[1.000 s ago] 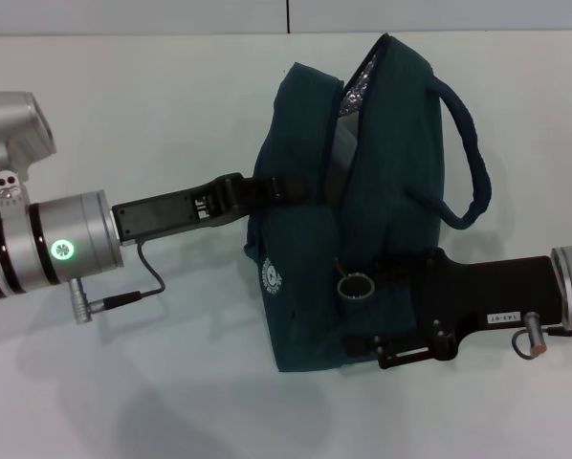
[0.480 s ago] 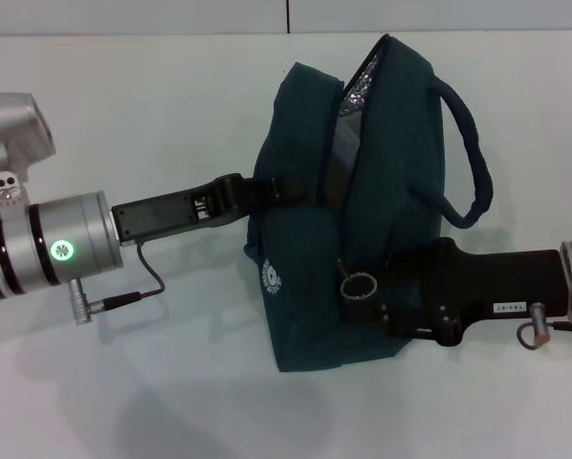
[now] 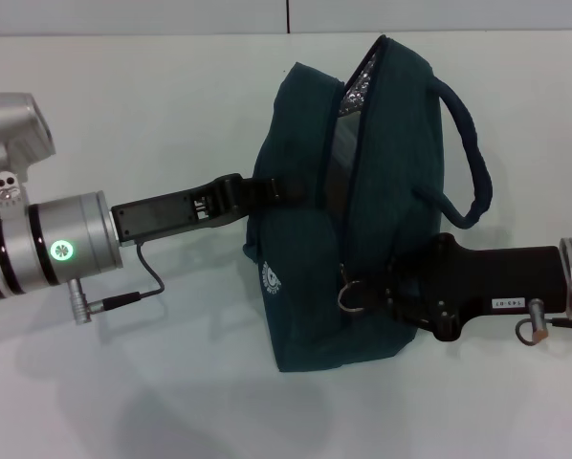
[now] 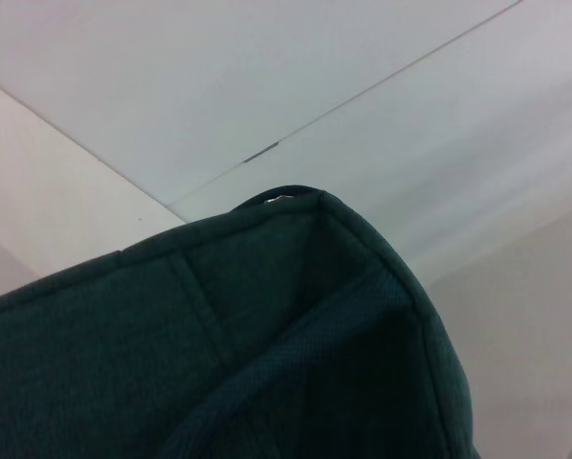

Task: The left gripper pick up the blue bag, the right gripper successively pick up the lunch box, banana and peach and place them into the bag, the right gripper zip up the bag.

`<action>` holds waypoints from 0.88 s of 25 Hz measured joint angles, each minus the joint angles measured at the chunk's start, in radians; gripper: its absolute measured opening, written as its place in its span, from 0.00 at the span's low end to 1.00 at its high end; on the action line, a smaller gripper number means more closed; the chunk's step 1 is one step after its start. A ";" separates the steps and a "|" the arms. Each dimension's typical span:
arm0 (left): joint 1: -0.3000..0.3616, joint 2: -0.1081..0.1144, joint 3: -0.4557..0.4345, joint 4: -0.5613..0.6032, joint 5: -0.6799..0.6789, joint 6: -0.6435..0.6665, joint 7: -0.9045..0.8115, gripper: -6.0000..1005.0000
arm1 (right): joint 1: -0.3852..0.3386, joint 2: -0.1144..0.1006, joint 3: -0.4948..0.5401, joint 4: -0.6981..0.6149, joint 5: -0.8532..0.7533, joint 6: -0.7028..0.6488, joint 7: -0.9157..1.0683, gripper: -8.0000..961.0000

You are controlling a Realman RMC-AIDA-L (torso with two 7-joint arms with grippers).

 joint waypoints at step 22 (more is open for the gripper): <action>-0.001 0.001 -0.001 0.000 0.000 0.002 0.000 0.05 | 0.008 0.002 -0.011 -0.002 0.000 -0.009 -0.001 0.12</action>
